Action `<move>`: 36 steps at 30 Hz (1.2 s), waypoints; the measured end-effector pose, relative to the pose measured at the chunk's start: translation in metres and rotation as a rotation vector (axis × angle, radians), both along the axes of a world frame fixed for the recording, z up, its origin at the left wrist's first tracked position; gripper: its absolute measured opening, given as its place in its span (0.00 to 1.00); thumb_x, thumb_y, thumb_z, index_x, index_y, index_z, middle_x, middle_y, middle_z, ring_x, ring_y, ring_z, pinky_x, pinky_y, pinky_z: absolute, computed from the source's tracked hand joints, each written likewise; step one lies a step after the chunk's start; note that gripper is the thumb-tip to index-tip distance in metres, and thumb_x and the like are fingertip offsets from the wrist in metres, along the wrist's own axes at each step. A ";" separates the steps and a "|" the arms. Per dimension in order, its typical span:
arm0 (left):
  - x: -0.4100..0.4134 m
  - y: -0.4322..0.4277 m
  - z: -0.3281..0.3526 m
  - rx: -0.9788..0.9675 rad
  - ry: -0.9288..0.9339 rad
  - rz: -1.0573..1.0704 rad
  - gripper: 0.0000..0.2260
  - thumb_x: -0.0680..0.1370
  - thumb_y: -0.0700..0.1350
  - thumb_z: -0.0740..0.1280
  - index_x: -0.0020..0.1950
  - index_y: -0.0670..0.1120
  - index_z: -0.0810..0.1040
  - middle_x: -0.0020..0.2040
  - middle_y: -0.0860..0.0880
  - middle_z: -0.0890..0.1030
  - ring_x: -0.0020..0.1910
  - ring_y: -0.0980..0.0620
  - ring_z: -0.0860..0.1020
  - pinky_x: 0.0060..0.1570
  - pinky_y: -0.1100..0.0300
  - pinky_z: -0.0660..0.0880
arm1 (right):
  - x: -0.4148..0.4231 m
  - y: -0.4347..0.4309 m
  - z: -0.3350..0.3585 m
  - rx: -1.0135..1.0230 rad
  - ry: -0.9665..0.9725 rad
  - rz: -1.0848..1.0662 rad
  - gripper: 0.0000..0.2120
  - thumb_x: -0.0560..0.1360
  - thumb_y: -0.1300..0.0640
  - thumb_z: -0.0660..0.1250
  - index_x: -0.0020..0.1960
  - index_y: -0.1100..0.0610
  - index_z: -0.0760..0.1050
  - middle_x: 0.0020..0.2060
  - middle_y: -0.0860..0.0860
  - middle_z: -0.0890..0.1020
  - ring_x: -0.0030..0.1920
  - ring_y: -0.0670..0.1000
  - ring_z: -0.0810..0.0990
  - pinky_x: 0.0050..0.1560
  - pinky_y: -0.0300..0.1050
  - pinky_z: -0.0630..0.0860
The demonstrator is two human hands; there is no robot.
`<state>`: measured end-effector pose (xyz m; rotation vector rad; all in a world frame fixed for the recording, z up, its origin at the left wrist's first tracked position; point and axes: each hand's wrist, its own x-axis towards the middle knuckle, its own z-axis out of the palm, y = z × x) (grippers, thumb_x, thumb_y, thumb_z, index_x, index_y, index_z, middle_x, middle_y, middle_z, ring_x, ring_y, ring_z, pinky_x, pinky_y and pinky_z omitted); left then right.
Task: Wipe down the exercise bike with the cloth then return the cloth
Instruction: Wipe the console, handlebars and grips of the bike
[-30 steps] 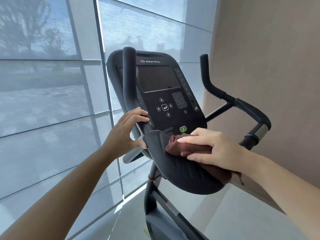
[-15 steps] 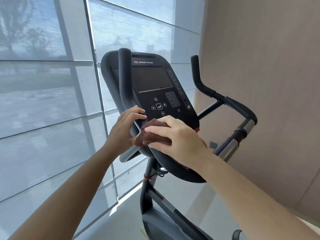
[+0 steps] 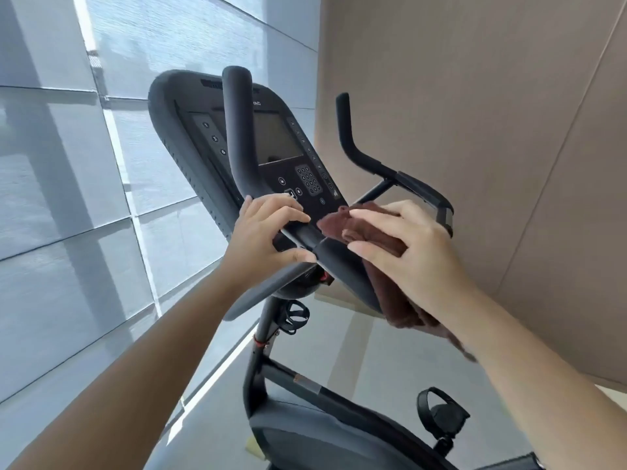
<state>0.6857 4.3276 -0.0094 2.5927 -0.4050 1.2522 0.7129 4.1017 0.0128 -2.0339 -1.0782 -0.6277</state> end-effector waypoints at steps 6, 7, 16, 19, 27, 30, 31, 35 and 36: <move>0.008 0.015 -0.006 0.002 -0.063 -0.067 0.21 0.70 0.60 0.63 0.53 0.46 0.79 0.56 0.49 0.78 0.60 0.46 0.72 0.60 0.34 0.61 | -0.018 0.013 -0.020 -0.152 -0.053 -0.257 0.17 0.71 0.44 0.65 0.59 0.46 0.76 0.50 0.51 0.76 0.51 0.54 0.75 0.49 0.51 0.75; 0.010 0.016 -0.008 -0.011 -0.080 -0.079 0.21 0.71 0.60 0.62 0.53 0.46 0.80 0.55 0.49 0.78 0.60 0.46 0.71 0.61 0.35 0.59 | -0.019 0.002 -0.025 -0.135 -0.032 -0.298 0.17 0.71 0.45 0.65 0.59 0.47 0.76 0.49 0.50 0.76 0.50 0.55 0.75 0.49 0.50 0.74; 0.021 0.012 -0.018 -0.089 -0.173 -0.137 0.23 0.70 0.62 0.62 0.50 0.44 0.79 0.53 0.48 0.78 0.59 0.45 0.71 0.64 0.36 0.53 | -0.028 0.033 -0.007 0.104 0.080 -0.515 0.13 0.73 0.46 0.65 0.56 0.47 0.78 0.45 0.55 0.77 0.45 0.52 0.76 0.44 0.33 0.69; 0.020 0.011 -0.018 -0.095 -0.179 -0.141 0.22 0.70 0.62 0.63 0.50 0.45 0.80 0.53 0.48 0.79 0.59 0.46 0.71 0.63 0.34 0.55 | -0.029 0.068 -0.008 -0.059 0.033 -0.747 0.19 0.75 0.42 0.59 0.61 0.49 0.74 0.50 0.57 0.76 0.50 0.59 0.74 0.48 0.48 0.72; 0.019 0.010 -0.021 -0.129 -0.192 -0.159 0.21 0.70 0.61 0.62 0.51 0.46 0.79 0.53 0.49 0.78 0.60 0.51 0.68 0.63 0.33 0.55 | -0.037 0.065 -0.023 -0.193 -0.156 -0.759 0.25 0.76 0.41 0.56 0.70 0.46 0.62 0.66 0.55 0.70 0.57 0.60 0.72 0.52 0.53 0.74; 0.020 0.011 -0.022 -0.117 -0.220 -0.152 0.20 0.71 0.60 0.62 0.50 0.46 0.79 0.53 0.49 0.79 0.60 0.51 0.68 0.63 0.34 0.56 | -0.037 0.073 -0.033 -0.099 -0.277 -0.825 0.19 0.76 0.46 0.58 0.64 0.50 0.72 0.61 0.56 0.76 0.47 0.60 0.76 0.41 0.50 0.74; 0.020 0.011 -0.023 -0.106 -0.229 -0.146 0.20 0.71 0.60 0.62 0.50 0.46 0.79 0.53 0.49 0.79 0.60 0.51 0.68 0.63 0.35 0.57 | -0.037 0.074 -0.035 -0.082 -0.313 -0.858 0.18 0.75 0.46 0.58 0.61 0.51 0.74 0.58 0.56 0.78 0.44 0.59 0.76 0.38 0.46 0.72; 0.021 0.005 -0.025 -0.149 -0.261 -0.111 0.19 0.73 0.60 0.62 0.49 0.46 0.79 0.52 0.49 0.79 0.60 0.50 0.69 0.64 0.37 0.55 | -0.031 0.066 -0.041 -0.072 -0.394 -0.904 0.16 0.74 0.45 0.57 0.55 0.51 0.76 0.47 0.54 0.80 0.38 0.54 0.75 0.36 0.39 0.64; 0.022 0.003 -0.025 -0.156 -0.267 -0.102 0.19 0.73 0.61 0.61 0.49 0.46 0.79 0.52 0.49 0.79 0.60 0.50 0.69 0.65 0.39 0.54 | -0.031 0.062 -0.043 -0.065 -0.412 -0.897 0.16 0.74 0.46 0.57 0.54 0.51 0.77 0.46 0.53 0.79 0.38 0.54 0.75 0.35 0.39 0.63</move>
